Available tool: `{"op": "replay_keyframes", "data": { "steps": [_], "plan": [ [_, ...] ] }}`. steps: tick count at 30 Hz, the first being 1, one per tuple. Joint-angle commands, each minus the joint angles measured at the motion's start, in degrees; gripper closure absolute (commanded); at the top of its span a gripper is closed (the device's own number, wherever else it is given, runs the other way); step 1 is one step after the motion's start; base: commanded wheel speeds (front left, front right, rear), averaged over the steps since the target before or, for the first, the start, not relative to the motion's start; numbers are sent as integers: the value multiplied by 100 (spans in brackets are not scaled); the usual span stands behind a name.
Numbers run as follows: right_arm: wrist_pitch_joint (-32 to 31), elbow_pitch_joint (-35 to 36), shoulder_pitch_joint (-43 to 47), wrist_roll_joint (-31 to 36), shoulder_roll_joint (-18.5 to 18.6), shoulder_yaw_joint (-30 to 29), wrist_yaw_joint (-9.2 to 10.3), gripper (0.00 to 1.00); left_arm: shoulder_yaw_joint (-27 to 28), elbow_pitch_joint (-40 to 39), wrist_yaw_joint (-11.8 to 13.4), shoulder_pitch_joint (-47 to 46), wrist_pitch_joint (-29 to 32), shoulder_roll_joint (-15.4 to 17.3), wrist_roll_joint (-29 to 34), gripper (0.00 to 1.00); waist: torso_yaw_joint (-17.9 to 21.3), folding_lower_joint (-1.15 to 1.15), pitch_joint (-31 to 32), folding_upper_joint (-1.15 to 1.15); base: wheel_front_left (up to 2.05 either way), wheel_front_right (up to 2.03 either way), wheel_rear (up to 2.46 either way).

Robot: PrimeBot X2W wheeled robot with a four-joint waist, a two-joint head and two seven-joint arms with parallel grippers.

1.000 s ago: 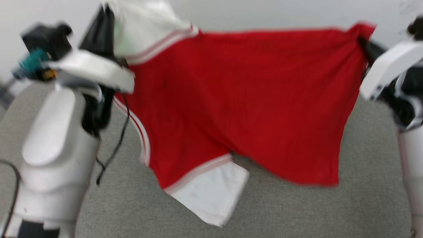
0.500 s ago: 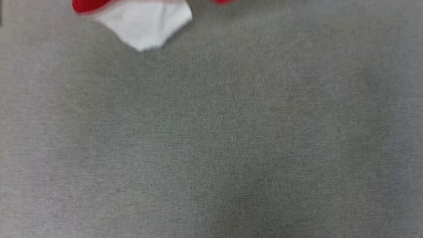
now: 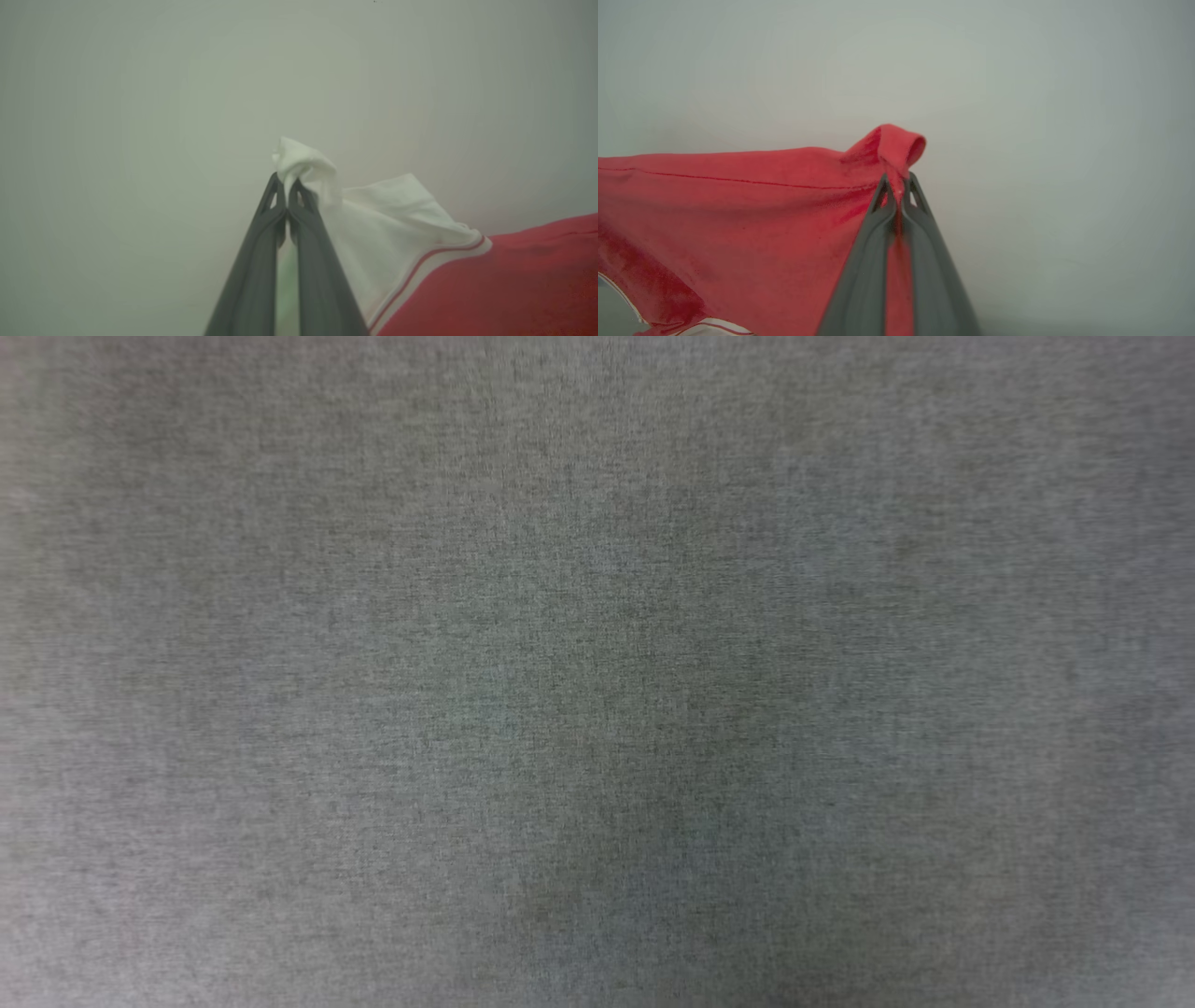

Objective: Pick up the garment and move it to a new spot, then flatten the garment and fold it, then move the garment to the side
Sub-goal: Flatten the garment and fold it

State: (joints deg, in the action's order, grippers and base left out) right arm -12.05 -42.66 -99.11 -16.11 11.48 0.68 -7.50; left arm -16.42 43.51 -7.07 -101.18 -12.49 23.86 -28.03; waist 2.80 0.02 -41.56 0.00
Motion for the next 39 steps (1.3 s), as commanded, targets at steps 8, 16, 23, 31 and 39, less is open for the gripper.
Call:
{"op": "replay_keyframes", "data": {
  "steps": [8, 16, 23, 31, 39],
  "plan": [
    [233, -1198, 32, -251, -72, 384, 2, 100, -207, 818, -37, 556, -135, -259, -301, 100, -71, -2, -235, 0, 0, 0, 0],
    [545, -2001, 1036, -636, -213, 973, 2, 100, -457, 1231, -45, 1771, -248, -506, -956, 100, -151, -2, 453, 0, 0, 0, 0],
    [769, -1759, 2765, -1234, -98, 1658, 2, 100, -802, 901, -47, 3716, -275, -561, -1516, 100, -307, -2, 1705, 0, 0, 0, 0],
    [687, -991, 5030, -1903, 274, 2283, 3, 100, -607, 289, 102, 6129, -281, -651, -1710, 100, -372, -2, 3134, 0, 0, 0, 0],
    [451, 54, 7154, -2310, 833, 2208, 4, 100, -427, -967, 639, 8414, -233, -388, -1770, 100, -351, -2, 4150, 0, 0, 0, 0]
  ]
}}
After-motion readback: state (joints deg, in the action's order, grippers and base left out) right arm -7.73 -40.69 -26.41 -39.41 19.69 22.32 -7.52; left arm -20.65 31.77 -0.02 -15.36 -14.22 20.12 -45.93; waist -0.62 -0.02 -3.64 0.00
